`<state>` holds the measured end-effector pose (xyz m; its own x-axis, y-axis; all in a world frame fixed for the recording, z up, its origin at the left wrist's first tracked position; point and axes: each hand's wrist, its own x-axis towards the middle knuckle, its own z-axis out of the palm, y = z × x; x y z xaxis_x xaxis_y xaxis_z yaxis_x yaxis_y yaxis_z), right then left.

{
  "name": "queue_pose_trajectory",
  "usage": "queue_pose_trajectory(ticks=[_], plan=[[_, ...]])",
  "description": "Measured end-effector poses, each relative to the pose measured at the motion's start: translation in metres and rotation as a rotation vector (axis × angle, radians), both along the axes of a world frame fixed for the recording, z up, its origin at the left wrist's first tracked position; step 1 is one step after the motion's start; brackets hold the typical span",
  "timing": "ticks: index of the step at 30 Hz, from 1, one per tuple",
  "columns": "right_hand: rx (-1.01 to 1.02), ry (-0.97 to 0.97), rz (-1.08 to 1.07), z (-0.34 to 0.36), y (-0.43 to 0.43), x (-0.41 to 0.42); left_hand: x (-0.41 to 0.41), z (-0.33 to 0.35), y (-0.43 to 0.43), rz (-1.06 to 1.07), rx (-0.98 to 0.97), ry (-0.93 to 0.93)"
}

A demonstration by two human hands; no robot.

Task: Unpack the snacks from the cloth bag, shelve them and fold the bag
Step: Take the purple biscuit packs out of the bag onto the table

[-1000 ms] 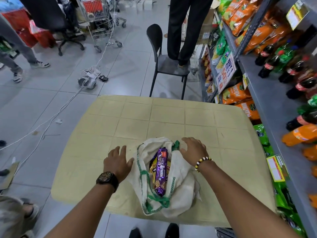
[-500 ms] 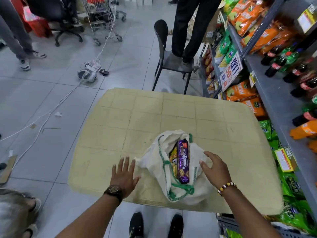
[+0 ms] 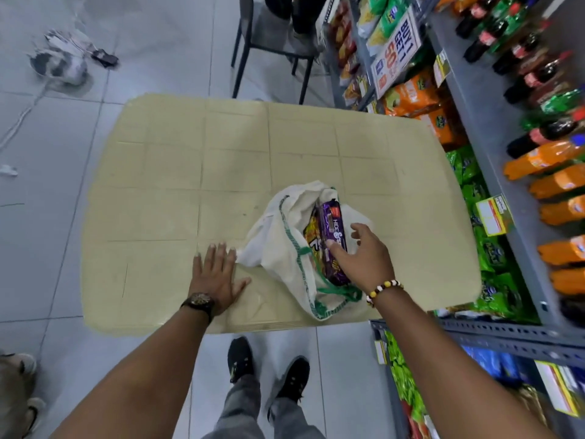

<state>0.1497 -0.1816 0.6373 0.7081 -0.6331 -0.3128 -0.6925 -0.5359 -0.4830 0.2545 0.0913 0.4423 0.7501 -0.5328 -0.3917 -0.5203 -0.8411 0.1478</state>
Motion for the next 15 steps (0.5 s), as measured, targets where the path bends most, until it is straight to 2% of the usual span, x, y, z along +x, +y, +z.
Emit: queue_pose_trajectory(ticks=[8, 15], plan=[[-0.212, 0.082, 0.016, -0.026, 0.015, 0.02, 0.016, -0.016, 0.001, -0.056, -0.077, -0.099], [-0.174, -0.147, -0.093, -0.012, 0.005, 0.029, 0.015, -0.021, 0.002, -0.045, -0.118, -0.139]])
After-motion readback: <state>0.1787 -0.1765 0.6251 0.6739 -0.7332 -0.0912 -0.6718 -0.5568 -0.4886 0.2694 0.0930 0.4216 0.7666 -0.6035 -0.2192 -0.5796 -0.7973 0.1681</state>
